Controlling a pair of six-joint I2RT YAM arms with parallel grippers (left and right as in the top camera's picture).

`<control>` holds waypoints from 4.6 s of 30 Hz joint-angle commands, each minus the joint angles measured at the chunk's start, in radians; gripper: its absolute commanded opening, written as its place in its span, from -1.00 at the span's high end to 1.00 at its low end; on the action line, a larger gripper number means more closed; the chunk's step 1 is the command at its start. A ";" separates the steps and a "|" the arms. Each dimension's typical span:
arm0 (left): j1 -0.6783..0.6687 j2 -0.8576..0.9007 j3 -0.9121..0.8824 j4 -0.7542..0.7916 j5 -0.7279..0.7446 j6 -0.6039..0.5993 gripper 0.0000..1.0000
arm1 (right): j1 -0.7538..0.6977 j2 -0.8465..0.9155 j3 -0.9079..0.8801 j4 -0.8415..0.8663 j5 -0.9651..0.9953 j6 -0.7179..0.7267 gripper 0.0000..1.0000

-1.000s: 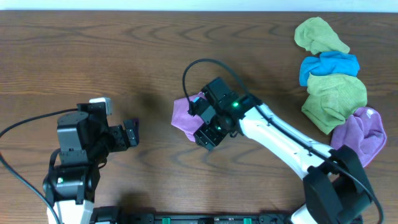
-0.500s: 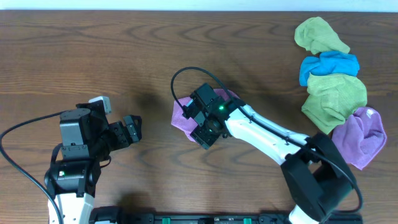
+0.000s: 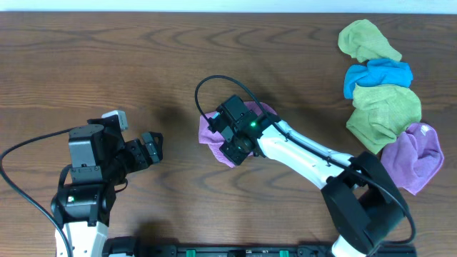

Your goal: Fold the cloth

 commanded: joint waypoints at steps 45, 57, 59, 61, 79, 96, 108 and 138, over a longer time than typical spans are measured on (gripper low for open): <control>0.007 0.002 0.018 0.102 -0.164 -0.013 -0.90 | 0.015 -0.358 0.452 -0.563 0.470 -0.002 0.97; 0.007 0.002 0.018 0.102 -0.164 -0.012 -0.90 | -0.185 0.047 0.452 -0.013 0.756 -0.026 0.53; 0.007 0.002 0.018 0.101 -0.155 -0.012 -0.90 | -0.214 0.085 0.452 0.018 0.859 -0.027 0.13; 0.007 0.002 0.018 0.099 -0.153 -0.012 -0.90 | -0.220 0.086 0.452 -0.005 0.871 -0.026 -0.15; 0.007 0.002 0.018 0.096 -0.161 -0.011 -0.91 | -0.260 -0.019 0.409 -0.351 -0.137 0.296 -0.45; 0.007 0.002 0.018 0.095 -0.169 -0.003 -0.91 | -0.300 0.187 0.335 -0.277 -0.250 0.375 -0.34; 0.007 0.002 0.018 0.095 -0.169 0.000 -0.90 | -0.299 0.229 0.330 -0.222 -0.282 0.386 -0.08; 0.007 0.002 0.018 0.095 -0.192 0.000 -0.90 | -0.191 0.109 0.345 0.321 -0.204 0.353 0.98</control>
